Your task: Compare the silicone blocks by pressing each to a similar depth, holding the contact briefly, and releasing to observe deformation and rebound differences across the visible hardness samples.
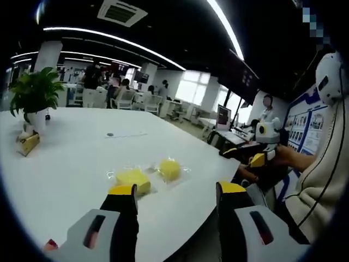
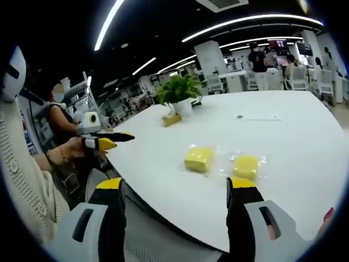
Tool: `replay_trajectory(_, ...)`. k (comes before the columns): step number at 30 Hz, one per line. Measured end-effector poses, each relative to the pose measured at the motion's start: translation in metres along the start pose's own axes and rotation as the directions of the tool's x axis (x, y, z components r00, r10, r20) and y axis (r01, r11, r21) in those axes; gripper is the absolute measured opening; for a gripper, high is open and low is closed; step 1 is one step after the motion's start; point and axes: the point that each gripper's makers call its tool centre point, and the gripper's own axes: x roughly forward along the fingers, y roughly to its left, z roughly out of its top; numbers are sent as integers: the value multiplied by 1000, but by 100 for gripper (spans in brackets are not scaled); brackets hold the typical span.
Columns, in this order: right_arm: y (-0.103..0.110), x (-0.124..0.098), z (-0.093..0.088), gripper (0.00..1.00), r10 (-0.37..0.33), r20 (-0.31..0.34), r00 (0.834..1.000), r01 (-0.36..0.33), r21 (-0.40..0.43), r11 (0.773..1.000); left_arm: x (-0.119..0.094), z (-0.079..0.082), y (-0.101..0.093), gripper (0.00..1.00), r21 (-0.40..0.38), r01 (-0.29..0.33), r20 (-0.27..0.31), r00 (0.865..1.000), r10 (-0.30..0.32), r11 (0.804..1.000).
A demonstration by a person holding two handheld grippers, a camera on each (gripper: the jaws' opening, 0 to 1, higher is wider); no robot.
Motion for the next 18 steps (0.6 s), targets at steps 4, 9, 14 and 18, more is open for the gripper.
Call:
replay_trajectory(4,-6,3,3,70,-3,5,1000,3,10,1000,8,12,17,59,-17,-13,21,1000,14,1000)
replay_trajectory(9,-11,10,1,70,3,-13,1000,-3,14,1000,22,30,41,62,-45,-35,31,999,36,998)
replay_trajectory(14,-15,12,8,70,11,4,1000,-12,32,999,44,38,53,60,-1,-26,-1,1000,26,1000)
replay_trajectory(18,-21,14,11,70,7,-7,1000,-7,25,1000,66,31,69,58,-51,-21,-29,999,19,999)
